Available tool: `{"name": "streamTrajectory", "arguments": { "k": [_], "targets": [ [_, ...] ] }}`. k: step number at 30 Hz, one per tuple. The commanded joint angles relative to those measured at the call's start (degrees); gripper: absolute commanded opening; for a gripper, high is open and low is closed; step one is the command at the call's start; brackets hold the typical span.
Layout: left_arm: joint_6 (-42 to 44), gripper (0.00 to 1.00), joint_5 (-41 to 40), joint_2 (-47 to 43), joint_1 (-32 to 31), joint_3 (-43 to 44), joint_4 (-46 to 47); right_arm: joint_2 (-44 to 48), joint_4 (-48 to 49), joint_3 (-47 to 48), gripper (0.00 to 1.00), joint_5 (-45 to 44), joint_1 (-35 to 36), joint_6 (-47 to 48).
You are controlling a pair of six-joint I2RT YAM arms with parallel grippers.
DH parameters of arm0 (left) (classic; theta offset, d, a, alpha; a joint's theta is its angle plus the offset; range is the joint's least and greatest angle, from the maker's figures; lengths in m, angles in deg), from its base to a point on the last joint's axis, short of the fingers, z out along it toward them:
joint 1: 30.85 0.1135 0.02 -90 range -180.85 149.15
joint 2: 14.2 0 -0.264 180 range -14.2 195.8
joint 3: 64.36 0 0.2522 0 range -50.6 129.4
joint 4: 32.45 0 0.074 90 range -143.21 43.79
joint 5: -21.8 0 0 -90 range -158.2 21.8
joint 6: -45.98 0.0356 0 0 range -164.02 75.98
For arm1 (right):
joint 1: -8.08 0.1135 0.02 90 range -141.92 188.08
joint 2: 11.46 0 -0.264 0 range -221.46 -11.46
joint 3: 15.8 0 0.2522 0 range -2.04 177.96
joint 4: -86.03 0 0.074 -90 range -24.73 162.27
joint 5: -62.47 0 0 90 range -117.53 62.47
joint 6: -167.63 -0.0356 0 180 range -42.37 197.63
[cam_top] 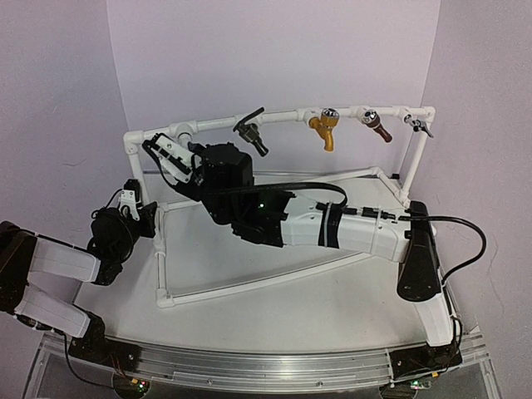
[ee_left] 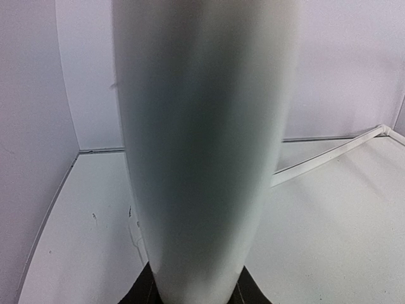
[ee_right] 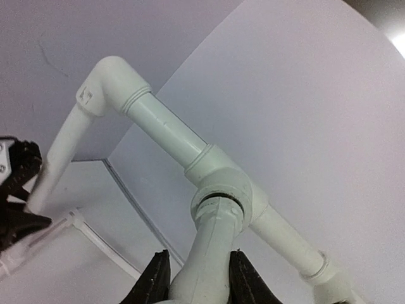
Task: Install the water faucets
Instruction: Place the adaptor at the water faucet.
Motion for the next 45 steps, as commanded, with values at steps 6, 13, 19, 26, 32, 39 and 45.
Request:
{"name": "streamTrajectory", "arguments": {
  "k": [6, 13, 19, 26, 32, 39, 45],
  "targets": [
    [-2.27, 0.0, 10.67, 0.28, -2.54, 1.85, -0.64, 8.12, 4.72, -8.83, 0.1, -2.88, -4.88, -68.39],
    [-2.56, 0.0, 10.8, 0.68, -2.53, 2.29, -0.89, 9.01, 16.35, -11.67, 0.07, 1.6, -5.15, -81.72],
    [-2.5, 0.0, 10.69, 0.54, -2.53, 2.31, -0.86, 9.34, 18.82, -11.46, 0.44, 6.6, -5.14, -77.14],
    [-2.34, 0.0, 10.75, 0.72, -2.53, 2.36, -1.04, 15.72, 12.56, -17.77, 0.97, 16.44, -3.35, -57.9],
    [-2.15, 0.0, 10.57, 0.38, -2.53, 2.46, -1.21, 24.54, 1.43, -25.43, 0.98, 20.78, -1.79, -40.84],
    [-2.13, 0.0, 10.86, 0.42, -2.57, 2.64, -1.66, 23.62, -3.03, -20.87, 0.96, 21.72, -1.31, -41.69],
    [-2.15, 0.0, 10.68, 0.1, -2.54, 2.48, -1.84, 15.42, 3.99, -14.24, 0.83, 9.91, 1.35, -46.59]
  ]
}}
